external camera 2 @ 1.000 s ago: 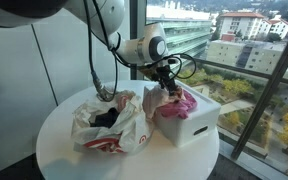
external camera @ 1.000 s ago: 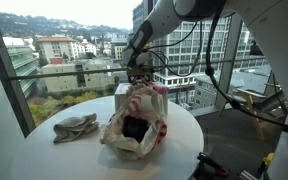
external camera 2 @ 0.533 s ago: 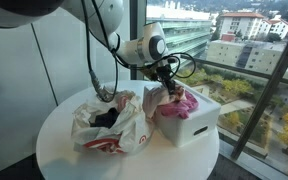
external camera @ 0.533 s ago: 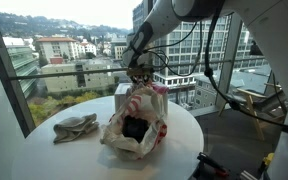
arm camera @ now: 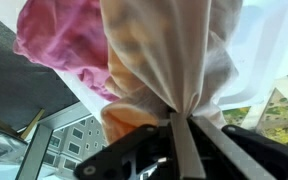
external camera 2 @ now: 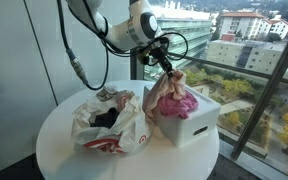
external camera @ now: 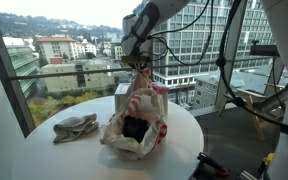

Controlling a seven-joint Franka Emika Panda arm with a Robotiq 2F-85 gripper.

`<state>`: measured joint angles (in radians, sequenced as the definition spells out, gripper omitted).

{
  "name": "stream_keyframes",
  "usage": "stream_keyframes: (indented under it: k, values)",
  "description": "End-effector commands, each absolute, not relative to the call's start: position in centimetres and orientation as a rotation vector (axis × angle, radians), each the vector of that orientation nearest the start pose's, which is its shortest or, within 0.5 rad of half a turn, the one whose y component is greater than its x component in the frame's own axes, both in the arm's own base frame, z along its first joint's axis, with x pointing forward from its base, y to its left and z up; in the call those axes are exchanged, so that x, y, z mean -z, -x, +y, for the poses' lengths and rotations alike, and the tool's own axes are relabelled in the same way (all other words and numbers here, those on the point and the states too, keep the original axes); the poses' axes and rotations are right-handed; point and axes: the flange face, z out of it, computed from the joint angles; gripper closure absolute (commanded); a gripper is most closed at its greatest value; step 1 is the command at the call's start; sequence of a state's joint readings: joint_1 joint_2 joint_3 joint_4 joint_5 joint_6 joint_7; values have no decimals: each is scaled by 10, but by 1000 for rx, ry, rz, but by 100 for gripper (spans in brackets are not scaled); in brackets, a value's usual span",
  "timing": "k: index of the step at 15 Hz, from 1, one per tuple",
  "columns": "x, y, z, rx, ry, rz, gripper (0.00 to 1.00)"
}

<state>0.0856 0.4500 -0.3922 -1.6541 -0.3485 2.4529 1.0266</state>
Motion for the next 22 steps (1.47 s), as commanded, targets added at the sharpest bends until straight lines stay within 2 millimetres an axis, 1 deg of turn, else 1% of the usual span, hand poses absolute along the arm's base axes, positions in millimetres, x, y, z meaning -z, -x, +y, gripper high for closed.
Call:
stream_keyframes:
  k: [1,2,5,6,8,9,10,12,17,20,22]
  values:
    - [-454,-631,-140,948,2827,1609,99]
    - [-463,-619,-127,947,2836,1575,99]
    - [-482,-577,-90,944,2869,1399,99]
    - [-487,-563,-77,970,2864,1354,99]
    - [-496,-532,-57,985,2853,1265,99]
    - [-505,-517,-47,1047,2841,1227,99]
    - [-509,-501,-40,1088,2806,1183,99]
    - [-526,-470,-26,1193,2734,1139,99]
    - [-574,-393,3,1402,2567,1020,99]
    - [-602,-350,17,1484,2441,921,99]
    - [-620,-328,27,1512,2365,872,99]
